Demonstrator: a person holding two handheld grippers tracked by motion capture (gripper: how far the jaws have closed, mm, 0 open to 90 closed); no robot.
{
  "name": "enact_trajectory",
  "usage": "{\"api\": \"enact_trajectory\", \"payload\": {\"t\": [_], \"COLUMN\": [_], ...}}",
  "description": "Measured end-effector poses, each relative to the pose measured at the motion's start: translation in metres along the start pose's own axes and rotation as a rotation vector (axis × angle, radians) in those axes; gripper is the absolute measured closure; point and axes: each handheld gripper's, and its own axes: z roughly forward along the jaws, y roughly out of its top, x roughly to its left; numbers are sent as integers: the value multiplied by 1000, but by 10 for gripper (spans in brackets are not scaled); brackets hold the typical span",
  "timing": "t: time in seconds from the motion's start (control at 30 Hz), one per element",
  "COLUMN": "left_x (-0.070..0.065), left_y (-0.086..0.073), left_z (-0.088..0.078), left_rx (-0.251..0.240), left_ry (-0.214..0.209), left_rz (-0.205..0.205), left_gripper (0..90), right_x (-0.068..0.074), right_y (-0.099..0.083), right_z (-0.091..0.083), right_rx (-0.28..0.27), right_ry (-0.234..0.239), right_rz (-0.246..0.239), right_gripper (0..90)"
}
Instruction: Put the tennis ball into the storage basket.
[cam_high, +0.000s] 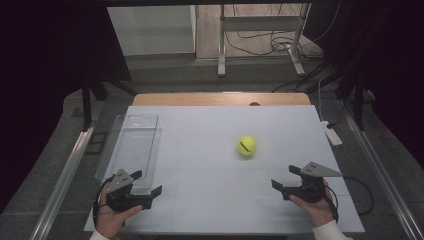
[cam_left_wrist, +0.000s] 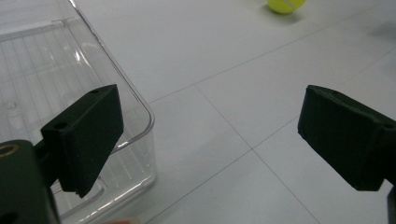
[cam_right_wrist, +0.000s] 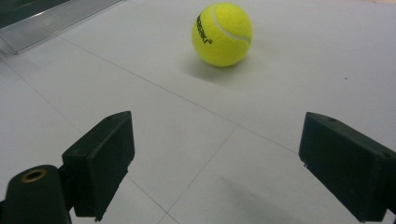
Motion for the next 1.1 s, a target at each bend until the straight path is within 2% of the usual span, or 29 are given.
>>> {"api": "enact_trajectory", "payload": {"t": [0.27,0.53,0.9,1.1], "left_x": [-2,-5,-12,-16], "left_y": [2,9,24,36], "left_z": [-5,-6,1,7], "left_rx": [-19,-19,14,26], "left_ry": [7,0,-42,-69], "left_rz": [9,13,32,57], "left_gripper": [72,72,76,80], "right_x": [1,1,1,1], "right_y": [0,0,-1,-1], "right_z": [1,2,3,3], "right_rx": [5,9,9,12], "right_ry": [1,2,3,2], "right_rz": [-2,-3,-4,-4], "right_gripper": [105,105,106,106]}}
